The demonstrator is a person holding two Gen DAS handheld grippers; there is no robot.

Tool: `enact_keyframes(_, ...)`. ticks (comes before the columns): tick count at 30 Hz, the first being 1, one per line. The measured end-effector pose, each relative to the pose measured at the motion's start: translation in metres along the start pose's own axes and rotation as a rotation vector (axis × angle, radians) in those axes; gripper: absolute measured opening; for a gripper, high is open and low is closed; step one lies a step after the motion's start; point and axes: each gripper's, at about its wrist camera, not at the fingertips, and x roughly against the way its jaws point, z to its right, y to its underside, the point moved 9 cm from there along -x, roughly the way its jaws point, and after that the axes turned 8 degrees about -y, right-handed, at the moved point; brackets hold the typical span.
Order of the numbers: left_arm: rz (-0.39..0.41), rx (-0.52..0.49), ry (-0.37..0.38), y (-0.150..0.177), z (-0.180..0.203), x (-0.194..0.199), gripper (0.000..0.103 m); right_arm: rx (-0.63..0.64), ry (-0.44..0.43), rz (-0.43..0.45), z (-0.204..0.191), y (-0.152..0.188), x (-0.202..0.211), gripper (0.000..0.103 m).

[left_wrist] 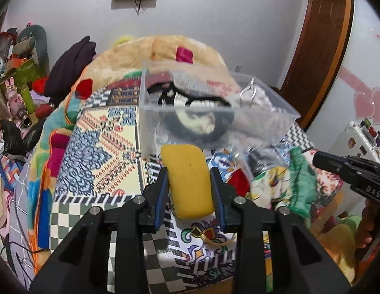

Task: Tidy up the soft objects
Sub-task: 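Lift both items into the clear box and open both tools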

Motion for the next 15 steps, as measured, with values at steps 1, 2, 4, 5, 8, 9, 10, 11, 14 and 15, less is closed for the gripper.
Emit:
enact_keyframes(1, 0.012, 0.001, 0.003, -0.003, 0.0, 0.005, 0.033, 0.01, 0.016, 0.004, 0.0, -0.001, 0.001, 0.007)
enact_keyframes(2, 0.019, 0.002, 0.004, -0.004, 0.0, 0.007, 0.033, 0.023, 0.023, 0.003, -0.001, -0.001, 0.001, 0.007)
enact_keyframes(4, 0.035, 0.0, 0.006, -0.007, 0.001, 0.014, 0.033, 0.034, 0.038, 0.0, -0.002, -0.001, -0.001, 0.009)
enact_keyframes(5, 0.038, 0.0, 0.007, -0.008, 0.002, 0.015, 0.033, 0.028, 0.043, -0.007, -0.001, 0.0, -0.003, 0.014)
enact_keyframes(8, 0.039, -0.006, 0.014, -0.008, 0.005, 0.017, 0.033, -0.011, 0.038, -0.046, 0.003, 0.006, -0.013, 0.054)
enact_keyframes(9, 0.038, -0.008, 0.014, -0.008, 0.005, 0.017, 0.033, -0.019, 0.034, -0.049, 0.005, 0.007, -0.016, 0.054)
enact_keyframes(10, 0.035, -0.013, 0.013, -0.007, 0.006, 0.015, 0.033, -0.021, 0.029, -0.063, 0.005, 0.009, -0.02, 0.054)
enact_keyframes(11, 0.032, -0.016, 0.012, -0.005, 0.007, 0.014, 0.033, -0.02, 0.031, -0.07, 0.006, 0.011, -0.023, 0.054)
enact_keyframes(14, 0.022, -0.021, 0.015, -0.003, 0.009, 0.011, 0.033, -0.019, 0.035, -0.089, 0.009, 0.014, -0.031, 0.042)
enact_keyframes(15, 0.021, -0.022, 0.015, -0.002, 0.01, 0.011, 0.033, -0.017, 0.037, -0.098, 0.009, 0.016, -0.033, 0.031)
